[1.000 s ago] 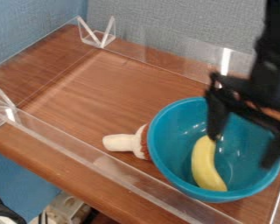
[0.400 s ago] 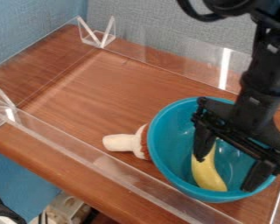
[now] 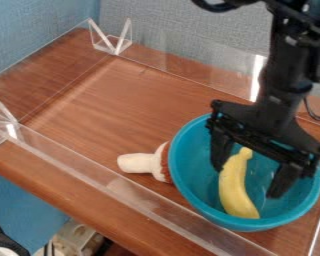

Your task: Remove the yellow object from the blue bowl and put it on the table

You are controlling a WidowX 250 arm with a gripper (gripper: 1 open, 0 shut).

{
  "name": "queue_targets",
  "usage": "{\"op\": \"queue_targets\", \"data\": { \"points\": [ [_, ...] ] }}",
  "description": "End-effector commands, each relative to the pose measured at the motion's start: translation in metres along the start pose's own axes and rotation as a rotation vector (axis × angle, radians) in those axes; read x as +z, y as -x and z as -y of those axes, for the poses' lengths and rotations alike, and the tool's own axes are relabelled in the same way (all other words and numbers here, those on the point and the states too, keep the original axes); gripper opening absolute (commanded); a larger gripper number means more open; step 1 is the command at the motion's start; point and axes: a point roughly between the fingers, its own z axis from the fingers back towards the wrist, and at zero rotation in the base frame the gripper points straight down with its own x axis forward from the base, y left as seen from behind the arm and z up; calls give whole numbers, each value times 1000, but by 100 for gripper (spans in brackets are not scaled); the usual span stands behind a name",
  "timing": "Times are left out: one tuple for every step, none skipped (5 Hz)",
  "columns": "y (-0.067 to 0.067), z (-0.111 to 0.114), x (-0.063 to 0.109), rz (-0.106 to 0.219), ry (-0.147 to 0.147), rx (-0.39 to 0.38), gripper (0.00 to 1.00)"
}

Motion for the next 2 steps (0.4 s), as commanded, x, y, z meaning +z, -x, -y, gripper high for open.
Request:
{"op": "queue_targets", "data": {
  "points": [
    [-13, -4, 3, 51, 20, 56, 0],
    [-20, -8, -7, 60, 21, 98, 0]
  ]
}}
